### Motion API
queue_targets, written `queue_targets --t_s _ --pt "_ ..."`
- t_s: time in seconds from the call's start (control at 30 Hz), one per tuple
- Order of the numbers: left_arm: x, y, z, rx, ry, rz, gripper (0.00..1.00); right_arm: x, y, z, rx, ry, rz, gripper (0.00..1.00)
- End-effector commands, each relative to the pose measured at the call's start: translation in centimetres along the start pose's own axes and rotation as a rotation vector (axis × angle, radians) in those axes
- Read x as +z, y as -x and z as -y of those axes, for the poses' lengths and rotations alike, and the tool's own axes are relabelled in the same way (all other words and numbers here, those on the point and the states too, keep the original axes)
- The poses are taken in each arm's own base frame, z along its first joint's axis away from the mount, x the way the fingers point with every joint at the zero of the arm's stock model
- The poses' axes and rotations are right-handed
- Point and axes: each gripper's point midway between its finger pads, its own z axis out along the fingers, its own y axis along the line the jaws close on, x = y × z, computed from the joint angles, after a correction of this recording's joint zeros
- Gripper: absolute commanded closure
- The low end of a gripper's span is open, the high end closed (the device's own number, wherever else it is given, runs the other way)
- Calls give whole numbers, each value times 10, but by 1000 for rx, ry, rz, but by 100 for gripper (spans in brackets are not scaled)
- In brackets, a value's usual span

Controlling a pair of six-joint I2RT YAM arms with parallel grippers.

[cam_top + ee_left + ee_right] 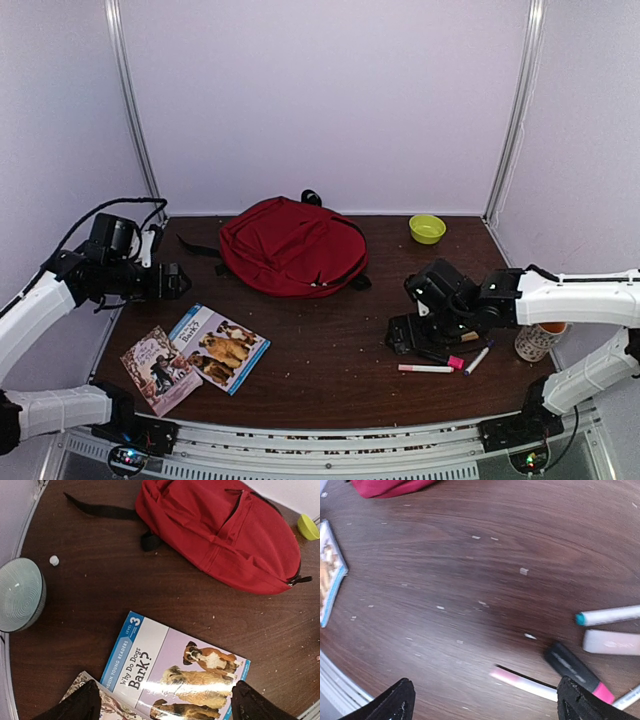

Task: Pack the student bag
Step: Move the book to the corner of the board.

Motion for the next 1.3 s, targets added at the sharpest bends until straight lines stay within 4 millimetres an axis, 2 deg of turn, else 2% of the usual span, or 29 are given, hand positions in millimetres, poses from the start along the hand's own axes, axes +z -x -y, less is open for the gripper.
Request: queue_targets --t_s 0.0,0.1,0.23,0.4,0.63,0.8,1.03,1.27 --pt "31 -14 -10 -75 53 -47 7 -3 22 -51 -10 136 86 0" --pt "44 -24 -18 -107 102 -89 7 0 21 -71 -37 168 86 0" --pt "64 -42 -29 -145 147 -125 6 4 15 -84 -61 182 74 0" --pt "88 -60 -36 -161 169 -172 5 4 11 -84 -64 186 73 0" --pt "114 -72 -39 -134 172 -228 5 1 7 -82 -60 188 79 0" --pt "119 -67 -41 -138 198 -235 4 0 6 -83 -54 196 84 0" --pt "129 -78 -49 -207 242 -265 3 -2 4 -83 -59 197 82 0" --pt "135 -80 -60 -272 258 -268 3 -6 3 -80 -59 199 89 0"
